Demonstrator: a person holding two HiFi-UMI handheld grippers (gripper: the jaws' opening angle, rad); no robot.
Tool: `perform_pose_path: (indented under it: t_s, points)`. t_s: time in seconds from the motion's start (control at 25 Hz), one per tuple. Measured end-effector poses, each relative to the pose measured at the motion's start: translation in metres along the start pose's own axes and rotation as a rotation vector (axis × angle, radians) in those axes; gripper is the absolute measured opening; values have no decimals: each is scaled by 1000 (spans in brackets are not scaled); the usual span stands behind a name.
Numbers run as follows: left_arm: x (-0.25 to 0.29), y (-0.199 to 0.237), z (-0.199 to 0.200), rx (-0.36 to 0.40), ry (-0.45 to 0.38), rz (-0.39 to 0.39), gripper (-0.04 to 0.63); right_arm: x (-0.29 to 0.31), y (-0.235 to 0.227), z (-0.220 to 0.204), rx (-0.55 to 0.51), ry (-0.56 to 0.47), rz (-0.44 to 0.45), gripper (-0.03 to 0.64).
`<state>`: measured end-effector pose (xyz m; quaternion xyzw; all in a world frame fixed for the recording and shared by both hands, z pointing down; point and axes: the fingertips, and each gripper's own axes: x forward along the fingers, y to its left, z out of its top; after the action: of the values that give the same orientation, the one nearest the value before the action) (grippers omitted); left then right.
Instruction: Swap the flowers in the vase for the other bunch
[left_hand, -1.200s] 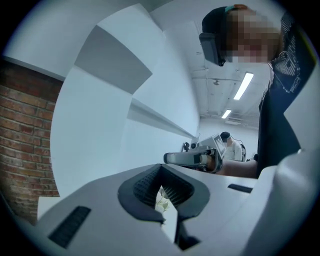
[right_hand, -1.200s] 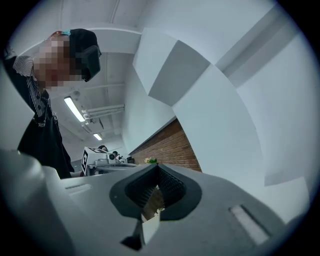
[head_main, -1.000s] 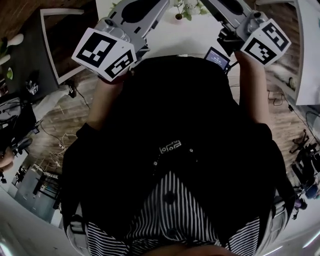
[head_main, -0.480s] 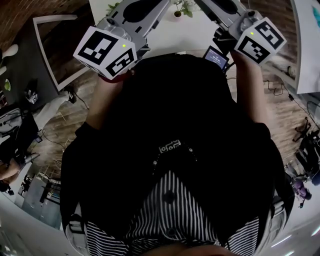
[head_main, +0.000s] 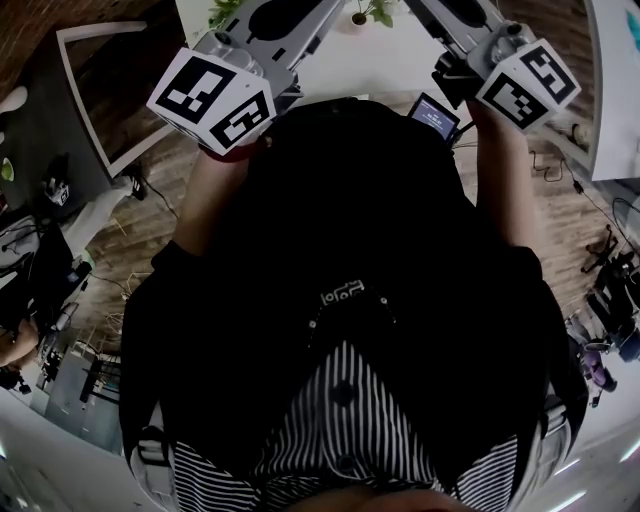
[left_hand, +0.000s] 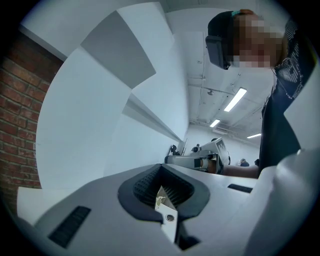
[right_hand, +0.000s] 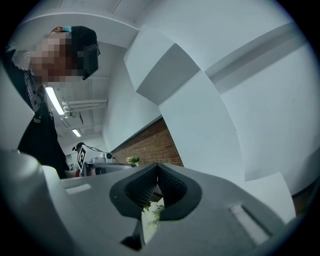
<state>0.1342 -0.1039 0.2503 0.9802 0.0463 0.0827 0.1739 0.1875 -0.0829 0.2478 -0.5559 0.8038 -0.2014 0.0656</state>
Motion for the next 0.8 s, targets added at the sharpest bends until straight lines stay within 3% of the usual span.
perform_pose_path:
  t_s: [0.44,0.8]
  points:
    - [-1,10,-20,-22,50,-26,6,-12,-23,-23,39,1,-105,5]
    - [23,11,-22,-27,85,-67,6,-15,-36,-43,108,23,-126,6]
